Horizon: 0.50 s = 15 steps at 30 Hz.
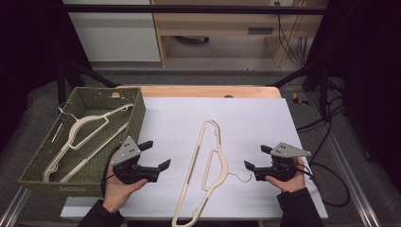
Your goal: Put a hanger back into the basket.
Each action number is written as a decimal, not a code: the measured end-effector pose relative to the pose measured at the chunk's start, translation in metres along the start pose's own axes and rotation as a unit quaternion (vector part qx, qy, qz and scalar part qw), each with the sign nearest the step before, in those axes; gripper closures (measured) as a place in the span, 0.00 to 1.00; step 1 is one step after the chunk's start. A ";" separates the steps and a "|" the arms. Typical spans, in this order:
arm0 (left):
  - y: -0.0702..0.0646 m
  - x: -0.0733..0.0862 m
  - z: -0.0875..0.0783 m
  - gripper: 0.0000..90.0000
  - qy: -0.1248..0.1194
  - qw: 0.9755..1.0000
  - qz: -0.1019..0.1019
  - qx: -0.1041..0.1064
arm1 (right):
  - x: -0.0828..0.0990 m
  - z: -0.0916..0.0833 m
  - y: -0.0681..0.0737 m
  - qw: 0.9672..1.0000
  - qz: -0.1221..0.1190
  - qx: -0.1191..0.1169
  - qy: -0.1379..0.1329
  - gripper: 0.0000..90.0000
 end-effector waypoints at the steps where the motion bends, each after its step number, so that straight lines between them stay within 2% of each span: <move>1: -0.001 0.003 0.003 0.14 0.002 1.000 -0.002 0.003 | 0.001 0.002 0.001 1.000 -0.001 -0.002 0.003 0.18; 10: -0.001 0.022 0.017 0.14 0.024 1.000 -0.005 0.004 | 0.009 0.021 0.012 0.998 -0.025 -0.042 0.040 0.40; 15: -0.001 0.027 0.023 0.14 0.034 0.999 -0.006 0.005 | 0.015 0.035 0.017 0.995 -0.035 -0.061 0.067 0.44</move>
Point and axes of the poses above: each handheld gripper's, and its own axes: z roughly forward along the jaws, x roughly out of its underside, y roughly to its left, the point moved 4 cm from there along z, roughly forward along the jaws, and after that the axes turned 12 degrees about -z, right-handed, at the moved point
